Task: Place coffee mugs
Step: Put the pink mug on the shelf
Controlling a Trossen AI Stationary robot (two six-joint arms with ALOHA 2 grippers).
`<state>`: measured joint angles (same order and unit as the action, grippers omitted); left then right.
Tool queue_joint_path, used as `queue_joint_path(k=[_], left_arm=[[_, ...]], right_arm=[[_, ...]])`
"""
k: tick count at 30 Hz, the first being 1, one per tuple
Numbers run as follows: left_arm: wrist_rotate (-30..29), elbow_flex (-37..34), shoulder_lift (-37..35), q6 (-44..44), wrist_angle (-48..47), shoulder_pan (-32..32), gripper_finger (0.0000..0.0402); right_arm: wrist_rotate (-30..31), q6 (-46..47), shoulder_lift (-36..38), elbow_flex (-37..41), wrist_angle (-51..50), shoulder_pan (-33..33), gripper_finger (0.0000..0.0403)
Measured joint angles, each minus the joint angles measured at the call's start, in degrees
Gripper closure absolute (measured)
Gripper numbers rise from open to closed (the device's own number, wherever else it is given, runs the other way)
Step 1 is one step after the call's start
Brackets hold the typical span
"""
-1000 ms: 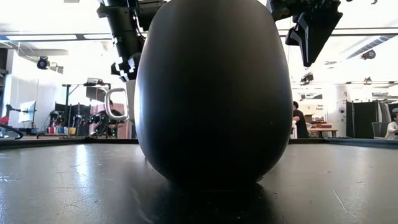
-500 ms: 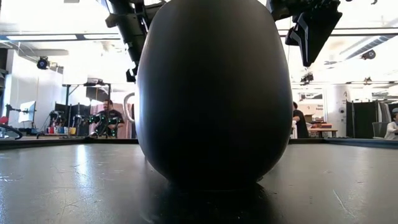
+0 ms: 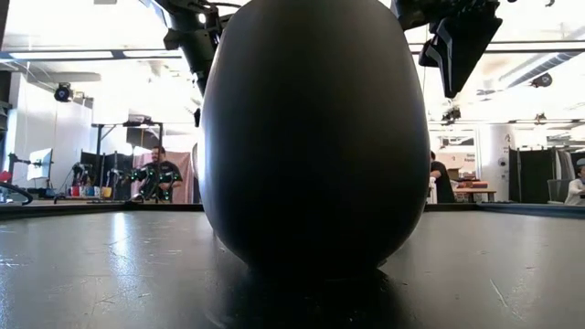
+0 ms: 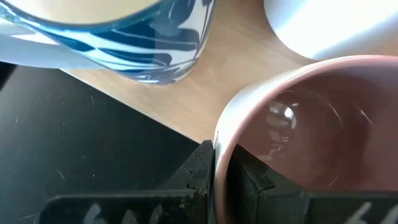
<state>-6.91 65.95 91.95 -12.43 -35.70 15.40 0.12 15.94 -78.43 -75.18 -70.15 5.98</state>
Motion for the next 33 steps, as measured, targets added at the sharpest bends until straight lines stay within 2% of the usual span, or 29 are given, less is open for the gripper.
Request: queue_joint_path(k=[7,22,26,33], left_arm=[[0.14,-0.04,-0.04,-0.34,0.31,0.04,0.0379],[0.25,0.20,-0.38,-0.95,2.29,0.09,0.0326],[1.02,3.13,-0.74,-0.58,0.44,0.09,0.0321],[1.49,10.52,-0.95,-0.74,-9.60,-0.95,0.0321]], right_arm=[[0.00,0.04,0.00,0.00,0.15,-0.02,0.0319],[0.00,0.07,0.00,0.00,0.13,-0.01,0.0319],[0.00,0.07,0.00,0.00,0.13,0.00,0.0319],[0.00,0.09,0.00,0.00,0.09,-0.01,0.0319]])
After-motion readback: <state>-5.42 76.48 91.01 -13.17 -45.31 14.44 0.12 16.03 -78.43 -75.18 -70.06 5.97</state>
